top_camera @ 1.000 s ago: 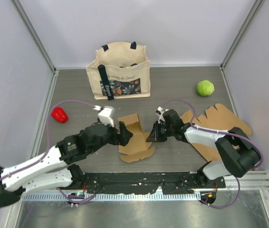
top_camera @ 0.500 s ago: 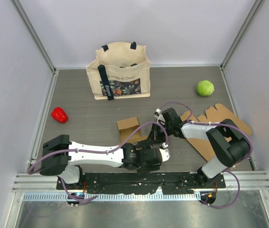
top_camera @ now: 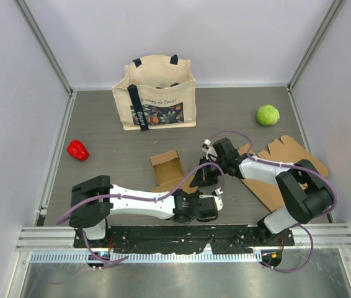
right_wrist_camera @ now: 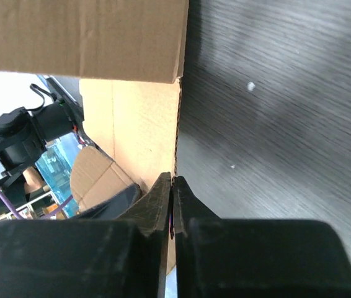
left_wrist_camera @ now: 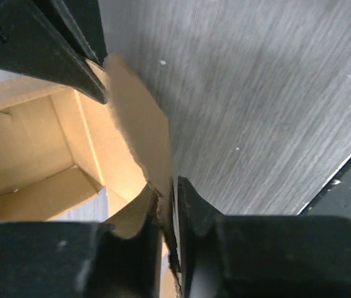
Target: Fold the paper box
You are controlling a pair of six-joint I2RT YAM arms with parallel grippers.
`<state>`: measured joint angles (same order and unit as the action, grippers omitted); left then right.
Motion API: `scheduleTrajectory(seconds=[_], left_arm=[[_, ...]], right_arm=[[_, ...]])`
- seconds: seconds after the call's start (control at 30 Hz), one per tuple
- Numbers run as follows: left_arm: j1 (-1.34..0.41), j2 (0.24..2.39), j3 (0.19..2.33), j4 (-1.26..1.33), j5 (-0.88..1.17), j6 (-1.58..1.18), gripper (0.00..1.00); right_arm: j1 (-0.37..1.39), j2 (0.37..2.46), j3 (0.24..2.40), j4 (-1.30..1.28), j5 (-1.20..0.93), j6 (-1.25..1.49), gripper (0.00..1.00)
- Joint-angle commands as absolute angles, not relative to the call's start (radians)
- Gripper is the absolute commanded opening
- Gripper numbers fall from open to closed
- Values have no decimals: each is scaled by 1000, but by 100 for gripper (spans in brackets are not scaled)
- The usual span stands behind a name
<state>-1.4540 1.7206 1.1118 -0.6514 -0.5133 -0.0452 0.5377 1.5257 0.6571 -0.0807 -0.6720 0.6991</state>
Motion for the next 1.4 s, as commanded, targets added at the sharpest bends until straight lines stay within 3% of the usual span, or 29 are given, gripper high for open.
scheduleTrajectory(seconds=[0.0, 0.1, 0.33, 0.43, 0.67, 0.73, 0.93, 1.03, 1.17, 1.37], left_arm=[[-1459, 1642, 1177, -699, -586, -57, 9], [-1457, 1594, 1195, -742, -565, -72, 4], [-1327, 1377, 1236, -802, -393, -303, 0], [-1220, 1263, 1265, -810, -376, -503, 0], [-928, 1129, 1341, -814, -354, -1041, 0], [-870, 1155, 1413, -911, -385, -1296, 0], [-816, 1359, 1676, -1239, -402, -1616, 0], [-805, 1436, 1761, -1374, -402, -1713, 0], [-721, 1479, 1767, -1491, -324, -1874, 0], [-617, 1500, 1636, -1483, -233, -2023, 0]], right_arm=[[522, 1460, 770, -176, -657, 625, 24], [482, 1413, 868, -313, -502, 549, 49], [359, 1313, 1104, -520, 61, 506, 65], [334, 1341, 1170, -552, 230, 489, 67], [334, 1477, 1213, -612, 212, 407, 68], [344, 1489, 1192, -574, 222, 378, 68], [368, 1499, 1121, -529, 190, 376, 67], [428, 1390, 1008, -416, 161, 341, 66], [445, 1324, 924, -324, 104, 314, 70], [478, 1512, 1005, -338, 316, 416, 71]])
